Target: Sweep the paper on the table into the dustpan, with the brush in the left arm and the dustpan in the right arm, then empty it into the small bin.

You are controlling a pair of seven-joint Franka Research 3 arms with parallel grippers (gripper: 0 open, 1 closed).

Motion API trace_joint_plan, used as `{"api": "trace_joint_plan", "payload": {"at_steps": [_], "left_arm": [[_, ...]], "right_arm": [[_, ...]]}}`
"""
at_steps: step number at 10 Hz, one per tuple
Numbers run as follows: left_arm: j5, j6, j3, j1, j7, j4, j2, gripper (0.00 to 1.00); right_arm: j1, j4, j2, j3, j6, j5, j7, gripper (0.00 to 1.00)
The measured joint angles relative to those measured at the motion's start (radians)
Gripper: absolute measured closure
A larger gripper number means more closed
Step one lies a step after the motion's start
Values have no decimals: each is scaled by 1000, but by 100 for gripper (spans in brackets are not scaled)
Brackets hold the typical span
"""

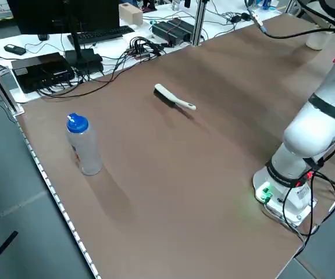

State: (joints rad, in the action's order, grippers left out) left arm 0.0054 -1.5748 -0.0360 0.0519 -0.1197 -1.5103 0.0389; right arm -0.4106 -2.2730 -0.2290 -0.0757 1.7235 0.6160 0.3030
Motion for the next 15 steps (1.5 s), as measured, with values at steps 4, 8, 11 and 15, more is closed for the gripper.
{"api": "trace_joint_plan", "payload": {"at_steps": [4,8,11,15], "left_arm": [[0,0,-10,0,0,3,0,0],[0,0,-11,0,0,3,0,0],[0,0,-11,0,0,3,0,0],[0,0,-12,0,0,3,0,0]], "right_arm": [[0,66,45,-43,-73,6,0,67],[0,121,107,-69,-133,40,0,67],[0,163,125,-82,-185,41,2,67],[0,223,171,-133,-274,86,2,67]]}}
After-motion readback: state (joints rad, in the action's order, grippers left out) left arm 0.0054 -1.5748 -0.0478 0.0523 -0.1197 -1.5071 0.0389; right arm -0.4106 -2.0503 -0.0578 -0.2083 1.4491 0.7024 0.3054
